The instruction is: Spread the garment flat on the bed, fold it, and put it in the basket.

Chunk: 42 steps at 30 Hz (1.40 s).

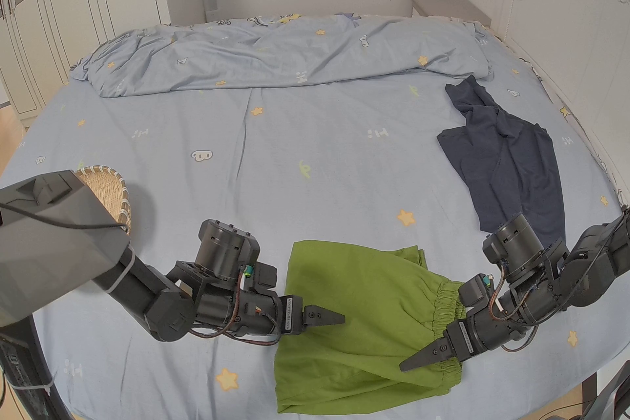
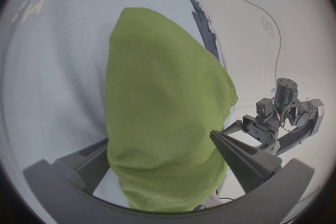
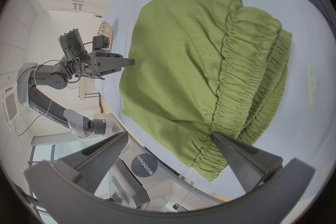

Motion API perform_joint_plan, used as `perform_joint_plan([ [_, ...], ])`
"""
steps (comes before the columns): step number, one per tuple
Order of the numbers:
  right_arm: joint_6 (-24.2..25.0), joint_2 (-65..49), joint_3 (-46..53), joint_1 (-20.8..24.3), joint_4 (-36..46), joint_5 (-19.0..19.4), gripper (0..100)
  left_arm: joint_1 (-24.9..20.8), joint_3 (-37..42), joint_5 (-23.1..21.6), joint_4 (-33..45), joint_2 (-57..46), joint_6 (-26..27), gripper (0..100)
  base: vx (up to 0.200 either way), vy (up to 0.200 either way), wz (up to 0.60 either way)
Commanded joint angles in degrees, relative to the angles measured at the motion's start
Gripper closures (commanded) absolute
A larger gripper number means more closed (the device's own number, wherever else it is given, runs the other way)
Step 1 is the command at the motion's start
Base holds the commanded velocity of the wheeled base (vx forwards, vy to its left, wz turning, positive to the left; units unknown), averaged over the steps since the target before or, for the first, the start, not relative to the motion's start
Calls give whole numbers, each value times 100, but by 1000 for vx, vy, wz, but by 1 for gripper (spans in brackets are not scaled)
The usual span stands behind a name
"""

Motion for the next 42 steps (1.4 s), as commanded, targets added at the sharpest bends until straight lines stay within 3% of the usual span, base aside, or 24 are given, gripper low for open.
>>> perform_joint_plan([
  [1, -1, -3, -9, 17, -5, 3, 0, -212, -3, -1, -78, 142, -71, 0, 0, 0, 0],
  [10, -1, -11, -9, 44, -14, 3, 0, -344, 5, 25, -271, 204, -185, 0, 0, 0, 0],
  [11, -1, -11, -9, 44, -14, 3, 0, -352, 5, 25, -271, 204, -185, 100, 0, 0, 0],
  [15, -1, -11, -26, 35, -14, 3, 0, -344, 5, 43, -271, 177, -185, 100, 0, 0, 0],
  [24, 8, -284, -132, -9, 13, 3, 0, -27, 260, 8, -245, -921, -396, 100, 0, 0, 0],
  [29, -203, -785, -369, -159, 4, -103, 0, 263, 234, 8, 300, -1695, -405, 100, 0, 0, 0],
  [31, -554, -1013, -817, -580, 48, -208, 0, 562, -232, 8, 1443, -2196, -335, 100, 0, 0, 0],
  [33, -563, -1013, -870, -624, 65, -208, 0, 588, -267, 8, 1530, -2213, -326, 100, 0, 0, 0],
  [35, -607, -996, -1582, -1178, 725, -226, 0, 940, -812, 8, 2524, -2442, -1, 100, 0, 0, 0],
  [38, -651, -996, -1942, -1503, 1243, -235, 0, 1168, -953, 8, 3253, -2662, 790, 100, 0, 0, 0],
  [42, -660, -978, -1951, -1705, 1261, -235, 0, 1353, -900, 8, 3772, -2776, 1854, 100, 0, 0, 0],
])
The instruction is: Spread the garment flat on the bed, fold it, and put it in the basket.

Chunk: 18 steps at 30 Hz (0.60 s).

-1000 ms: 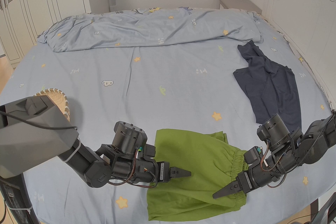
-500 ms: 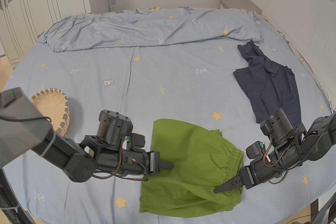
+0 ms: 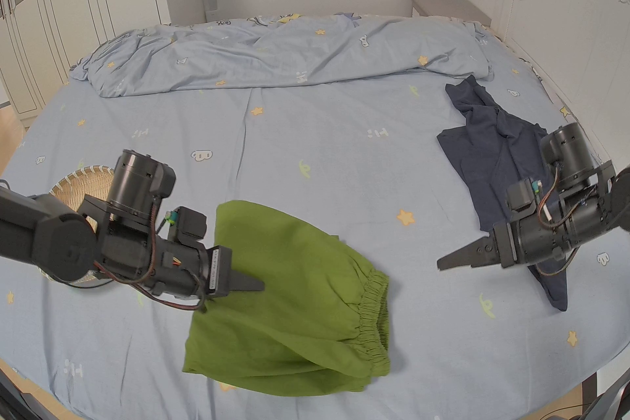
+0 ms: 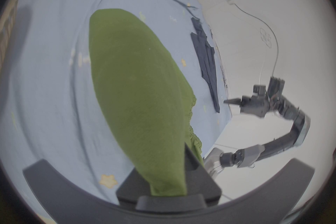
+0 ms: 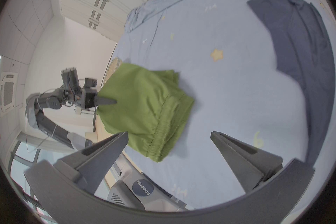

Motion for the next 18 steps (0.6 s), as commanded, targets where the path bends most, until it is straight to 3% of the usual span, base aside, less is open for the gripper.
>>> perform_joint_plan([
  [1, -109, -113, -465, -674, 432, -35, 0, 546, -321, -3, 884, -649, 1253, 100, 0, 0, 0],
  [13, -320, -121, -245, -613, 449, -26, 0, 660, -541, -3, 1183, -825, 1245, 100, 0, 0, 0],
  [18, -320, -113, -201, -595, 467, -17, 0, 608, -708, -12, 1605, -1062, 1262, 100, 0, 200, 0],
])
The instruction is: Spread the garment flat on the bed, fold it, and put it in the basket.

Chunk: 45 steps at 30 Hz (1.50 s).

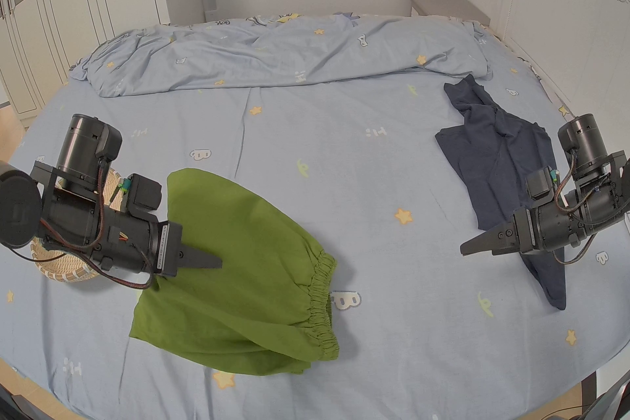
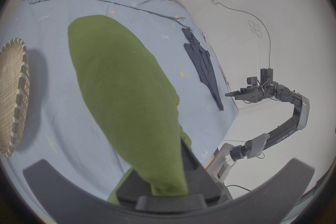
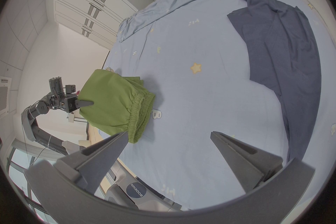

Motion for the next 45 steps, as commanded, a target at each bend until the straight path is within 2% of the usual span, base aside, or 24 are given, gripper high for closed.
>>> perform_joint_plan([
  [1, 1, -1, 48, 11, 12, 10, 0, -39, -126, 4, 160, -260, 9, 100, 0, 200, 0],
  [17, 1, -18, 100, 11, -23, 10, 0, -285, -82, 13, 239, -269, 35, 100, 0, 200, 0],
  [28, 27, -18, 127, 204, -14, 1, 0, -399, 14, 13, 230, -304, 53, 100, 0, 200, 0],
  [34, 27, -36, 127, 222, -14, 1, 0, -628, 49, 22, 212, -673, 97, 100, 0, 0, 0],
  [39, 36, -36, 136, 292, -5, -8, 0, -645, 85, 22, 230, -928, 132, 100, 0, 0, 0],
  [45, 54, -45, 136, 318, -5, -8, 0, -566, 58, 22, 239, -1078, 633, 100, 0, 0, 0],
])
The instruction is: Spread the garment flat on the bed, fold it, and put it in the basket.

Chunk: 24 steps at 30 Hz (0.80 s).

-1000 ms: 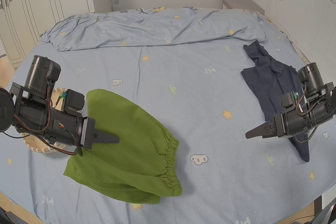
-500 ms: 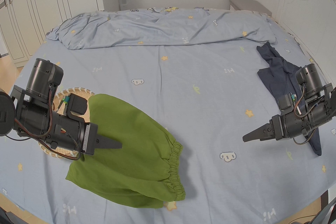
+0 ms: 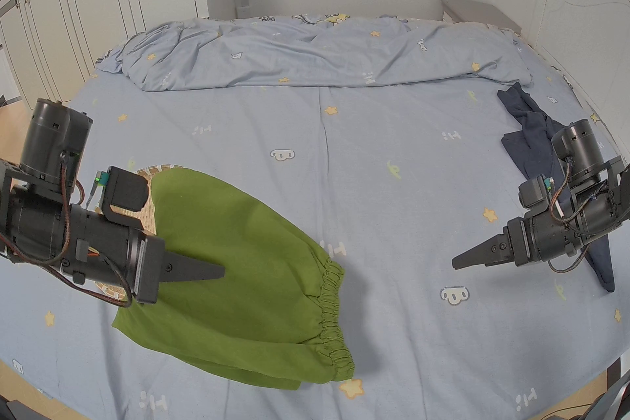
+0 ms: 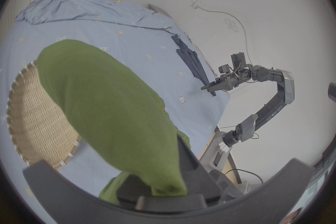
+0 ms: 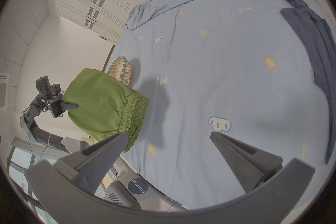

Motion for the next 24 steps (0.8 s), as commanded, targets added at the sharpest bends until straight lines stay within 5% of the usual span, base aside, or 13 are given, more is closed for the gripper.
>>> perform_joint_plan([
  [1, 17, -8, -9, 28, 1, 5, 0, 94, -14, 1, 3, -186, 153, 100, 0, 0, 0],
  [6, 17, 1, -17, 28, -17, -3, 0, 815, -356, 1, -58, -150, 750, 100, 0, 0, 0],
  [16, 17, 18, -17, -7, -17, -3, 0, 1536, -805, -78, -506, -361, 803, 100, 0, 0, 0],
  [24, 17, 27, 0, 28, -17, -3, 0, 1879, -743, -1071, -1086, -555, 390, 100, 0, 0, 0],
])
